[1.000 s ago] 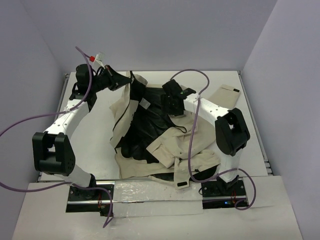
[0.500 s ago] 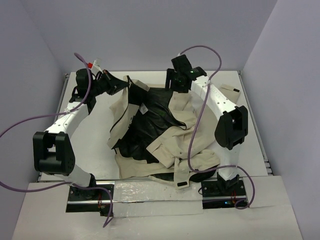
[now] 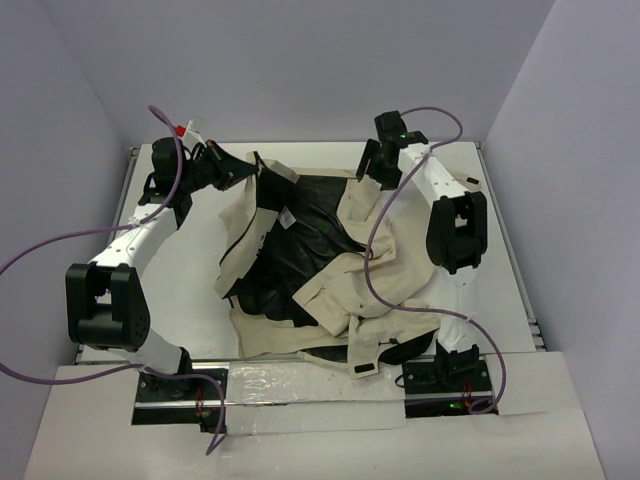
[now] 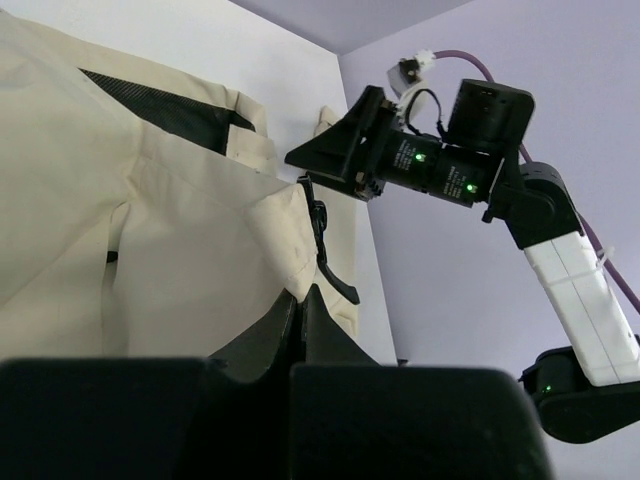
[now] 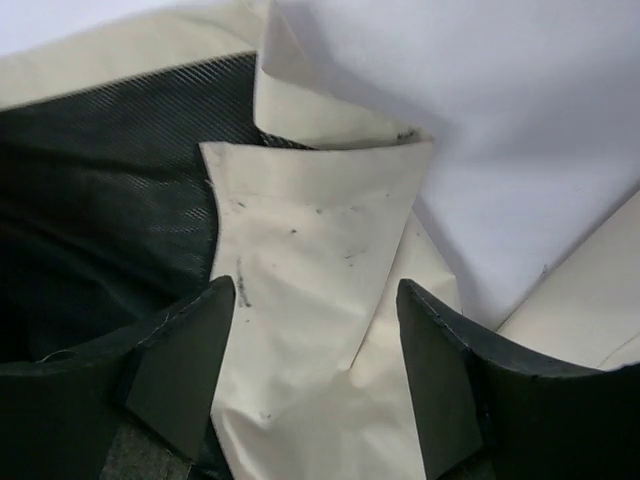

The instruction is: Zip up the jacket

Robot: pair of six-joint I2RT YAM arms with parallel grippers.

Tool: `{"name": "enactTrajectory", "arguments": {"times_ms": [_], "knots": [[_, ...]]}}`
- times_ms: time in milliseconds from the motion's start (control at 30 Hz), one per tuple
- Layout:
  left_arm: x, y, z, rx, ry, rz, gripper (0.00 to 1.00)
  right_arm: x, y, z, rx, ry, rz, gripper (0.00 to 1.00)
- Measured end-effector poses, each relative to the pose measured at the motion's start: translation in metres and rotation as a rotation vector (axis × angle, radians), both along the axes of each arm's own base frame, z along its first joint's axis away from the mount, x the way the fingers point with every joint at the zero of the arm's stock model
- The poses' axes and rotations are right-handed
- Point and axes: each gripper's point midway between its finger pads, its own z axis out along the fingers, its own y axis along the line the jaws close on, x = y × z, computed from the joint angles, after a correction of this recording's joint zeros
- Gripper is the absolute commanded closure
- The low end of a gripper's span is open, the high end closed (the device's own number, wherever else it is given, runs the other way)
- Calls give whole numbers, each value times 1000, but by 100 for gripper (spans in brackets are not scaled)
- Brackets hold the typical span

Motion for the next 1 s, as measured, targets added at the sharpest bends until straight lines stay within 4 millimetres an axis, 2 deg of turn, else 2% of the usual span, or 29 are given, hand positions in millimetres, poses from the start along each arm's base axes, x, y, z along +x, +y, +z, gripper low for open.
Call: {"name": "enactTrajectory", "arguments": {"times_ms": [100, 267, 367, 467, 533, 600, 767, 900, 1000], "knots": [[0, 0, -2, 10, -4, -3, 100, -5, 3, -21, -20, 49, 9, 40], [-1, 1, -5, 24, 2, -6, 100, -5, 7, -40, -29, 82, 15, 45], [-2, 1, -6, 27, 4, -7, 100, 4, 9, -47, -29, 79, 10, 53], [-2, 1, -6, 27, 4, -7, 100, 10, 10, -52, -31, 77, 6, 70], [-2, 1, -6, 27, 4, -7, 100, 12, 11, -53, -31, 76, 4, 89], [-2, 1, -6, 27, 4, -7, 100, 12, 11, -54, -34, 74, 1, 98], [-2, 1, -7, 30, 3, -7, 100, 12, 14, -53, -48, 64, 6, 100], [-2, 1, -7, 30, 4, -8, 100, -1, 22, -49, -41, 59, 26, 100], [-2, 1, -7, 31, 5, -8, 100, -14, 27, -30, -5, 33, 52, 100]]}}
